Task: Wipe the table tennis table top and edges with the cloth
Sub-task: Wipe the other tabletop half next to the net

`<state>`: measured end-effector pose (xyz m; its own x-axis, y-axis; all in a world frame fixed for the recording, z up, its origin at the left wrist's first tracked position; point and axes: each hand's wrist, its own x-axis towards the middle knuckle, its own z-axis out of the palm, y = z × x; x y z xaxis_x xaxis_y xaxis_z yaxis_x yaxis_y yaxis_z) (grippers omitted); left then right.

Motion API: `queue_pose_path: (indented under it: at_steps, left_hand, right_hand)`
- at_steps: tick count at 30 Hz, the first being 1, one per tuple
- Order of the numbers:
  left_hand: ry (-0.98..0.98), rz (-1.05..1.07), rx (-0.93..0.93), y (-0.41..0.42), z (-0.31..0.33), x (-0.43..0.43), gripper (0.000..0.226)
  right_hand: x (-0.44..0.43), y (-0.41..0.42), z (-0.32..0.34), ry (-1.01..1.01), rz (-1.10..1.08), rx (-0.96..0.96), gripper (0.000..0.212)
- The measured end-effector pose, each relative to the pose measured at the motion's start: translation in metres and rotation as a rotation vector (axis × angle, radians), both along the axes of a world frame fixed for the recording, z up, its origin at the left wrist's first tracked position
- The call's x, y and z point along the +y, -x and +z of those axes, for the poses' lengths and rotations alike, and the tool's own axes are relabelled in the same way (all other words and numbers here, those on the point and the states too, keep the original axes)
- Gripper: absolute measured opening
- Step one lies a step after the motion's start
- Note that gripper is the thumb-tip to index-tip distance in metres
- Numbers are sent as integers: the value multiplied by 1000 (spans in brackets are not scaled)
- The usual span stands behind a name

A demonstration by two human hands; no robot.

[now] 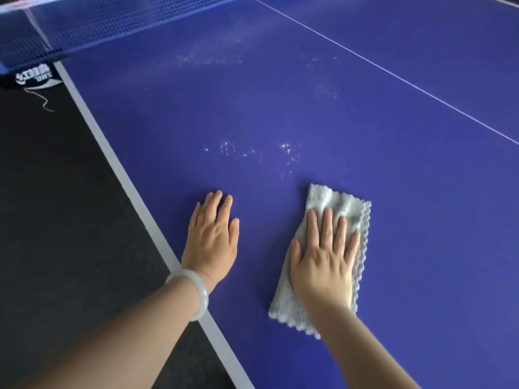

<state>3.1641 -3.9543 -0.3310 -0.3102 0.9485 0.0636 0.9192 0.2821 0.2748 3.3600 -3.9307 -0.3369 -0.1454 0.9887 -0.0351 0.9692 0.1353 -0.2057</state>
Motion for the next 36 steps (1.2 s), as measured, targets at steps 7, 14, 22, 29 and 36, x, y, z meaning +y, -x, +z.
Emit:
queue_pose_path:
  at_steps: [7, 14, 22, 29, 36]
  left_hand:
    - [19, 6, -3, 0, 0, 0, 49]
    - [52, 14, 86, -2, 0, 3, 50]
    - [64, 13, 109, -2, 2, 5, 54]
    - [70, -44, 69, 2, 4, 4, 62]
    - [-95, -88, -367, 19, 10, 1, 50]
  right_hand:
    - [-8, -5, 4, 31, 246, 54, 68]
    - [52, -100, 3, 16, -285, 2, 69]
    - [-3, 31, 7, -21, 22, 113, 69]
    - [41, -33, 5, 26, -378, 7, 76]
    - [15, 116, 7, -6, -289, 17, 71]
